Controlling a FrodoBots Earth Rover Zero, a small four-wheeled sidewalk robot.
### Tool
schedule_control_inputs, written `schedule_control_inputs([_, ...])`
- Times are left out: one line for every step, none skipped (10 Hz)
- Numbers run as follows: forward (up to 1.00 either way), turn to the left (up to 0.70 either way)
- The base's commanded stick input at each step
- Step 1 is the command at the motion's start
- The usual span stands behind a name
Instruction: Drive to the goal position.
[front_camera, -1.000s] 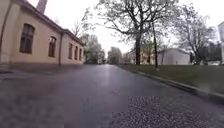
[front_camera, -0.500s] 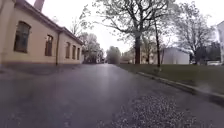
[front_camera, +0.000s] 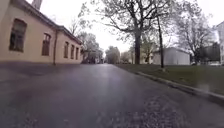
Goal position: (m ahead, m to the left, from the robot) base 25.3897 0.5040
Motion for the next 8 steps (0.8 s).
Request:
schedule_control_inputs([1.00,0.00])
schedule_control_inputs([1.00,0.00])
schedule_control_inputs([1.00,0.00])
schedule_control_inputs([1.00,0.00])
schedule_control_inputs([1.00,0.00])
schedule_control_inputs([1.00,0.00])
schedule_control_inputs([1.00,0.00])
schedule_control_inputs([1.00,0.00])
